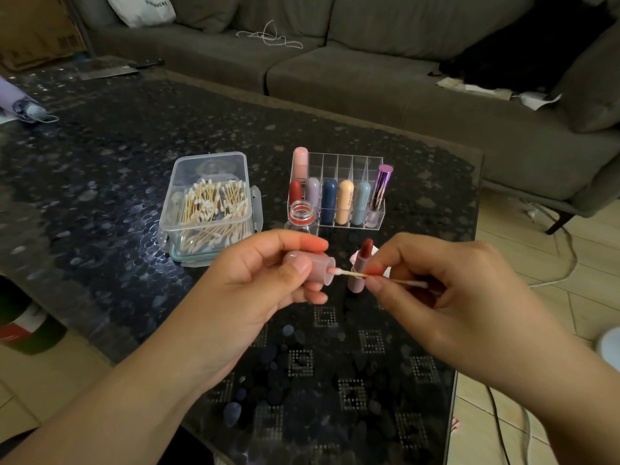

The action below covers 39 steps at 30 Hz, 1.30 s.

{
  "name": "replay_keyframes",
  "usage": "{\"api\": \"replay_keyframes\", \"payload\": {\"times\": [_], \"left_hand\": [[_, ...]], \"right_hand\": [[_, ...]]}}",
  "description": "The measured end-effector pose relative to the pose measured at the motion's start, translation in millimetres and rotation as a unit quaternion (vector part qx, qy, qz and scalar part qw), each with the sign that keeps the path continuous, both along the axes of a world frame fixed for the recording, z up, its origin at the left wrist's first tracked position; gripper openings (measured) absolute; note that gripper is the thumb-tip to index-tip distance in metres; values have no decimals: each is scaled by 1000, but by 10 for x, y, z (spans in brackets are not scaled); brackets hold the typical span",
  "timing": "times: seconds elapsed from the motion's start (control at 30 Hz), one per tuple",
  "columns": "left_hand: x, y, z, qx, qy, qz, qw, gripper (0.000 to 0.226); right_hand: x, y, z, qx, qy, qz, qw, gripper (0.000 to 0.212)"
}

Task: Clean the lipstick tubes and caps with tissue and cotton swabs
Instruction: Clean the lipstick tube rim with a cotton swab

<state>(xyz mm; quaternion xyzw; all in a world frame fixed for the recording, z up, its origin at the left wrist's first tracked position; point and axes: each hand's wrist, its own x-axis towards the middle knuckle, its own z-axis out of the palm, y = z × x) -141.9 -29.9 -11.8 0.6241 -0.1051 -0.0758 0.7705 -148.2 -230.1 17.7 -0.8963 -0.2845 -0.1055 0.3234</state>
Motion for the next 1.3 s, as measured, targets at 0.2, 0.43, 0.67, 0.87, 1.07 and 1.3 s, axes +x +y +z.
{"api": "replay_keyframes", "payload": {"times": [0.2,0.43,0.67,0.87,1.07,1.3], "left_hand": [[1,-5,-5,8,0,8,1000,21],[1,-22,-1,0,7,7,1000,21],[1,-27,-17,-3,9,12,1000,21],[-8,-24,-27,14,2,11,1000,21],[8,-9,-35,19,4,16,1000,19],[88,15,-118,122,30,99,987,12]], "right_hand": [[-21,36,3,-51,-31,-4,998,9],[-15,64,3,-43,-56,-20,997,13],[-20,48,3,-22,-47,1,999,12],[-18,66,-15,-39,-36,20,998,9],[-36,69,37,-33,-30,47,998,10],[123,-102,-127,-60,110,-79,989,11]]}}
